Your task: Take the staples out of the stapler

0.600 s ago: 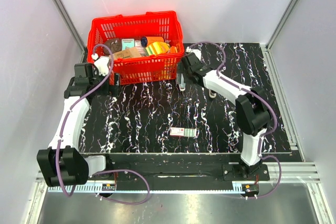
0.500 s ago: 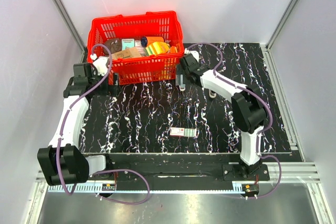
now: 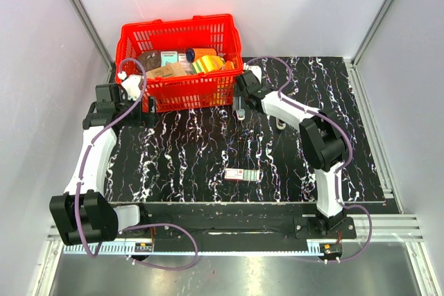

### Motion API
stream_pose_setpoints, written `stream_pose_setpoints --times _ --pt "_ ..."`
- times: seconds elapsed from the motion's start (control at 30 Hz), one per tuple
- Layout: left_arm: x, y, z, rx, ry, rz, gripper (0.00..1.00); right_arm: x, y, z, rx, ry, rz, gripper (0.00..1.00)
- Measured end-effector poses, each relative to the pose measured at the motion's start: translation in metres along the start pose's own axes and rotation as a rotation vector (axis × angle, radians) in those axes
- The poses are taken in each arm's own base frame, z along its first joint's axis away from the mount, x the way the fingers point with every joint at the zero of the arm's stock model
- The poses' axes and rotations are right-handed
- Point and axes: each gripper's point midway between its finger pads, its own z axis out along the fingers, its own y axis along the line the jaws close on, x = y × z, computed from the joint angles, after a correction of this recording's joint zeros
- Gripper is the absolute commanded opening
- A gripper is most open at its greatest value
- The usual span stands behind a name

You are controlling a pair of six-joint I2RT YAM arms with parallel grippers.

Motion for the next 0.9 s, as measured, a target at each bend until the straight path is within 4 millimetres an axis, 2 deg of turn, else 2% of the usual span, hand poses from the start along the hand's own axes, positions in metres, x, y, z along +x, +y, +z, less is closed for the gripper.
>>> stream_pose_setpoints --times 0.17,0.7,0.83,0.9 --pt "0.0 0.001 0.0 -0.001 0.001 0.002 0.99 -0.007 0.005 0.006 -0.02 -0.026 0.016 0.82" --pt "0.001 0.003 0.0 -0.011 0.004 0.017 0.99 -0.012 0.027 0.019 -0.13 -0.113 0.108 0.66" --pt "0.002 0.004 0.0 -0.017 0.007 0.024 0.99 -0.008 0.028 0.02 -0.136 -0.108 0.115 0.66" --pt "0.002 0.005 0.0 -0.019 0.008 0.027 0.99 0.009 0.027 0.022 -0.135 -0.073 0.099 0.73"
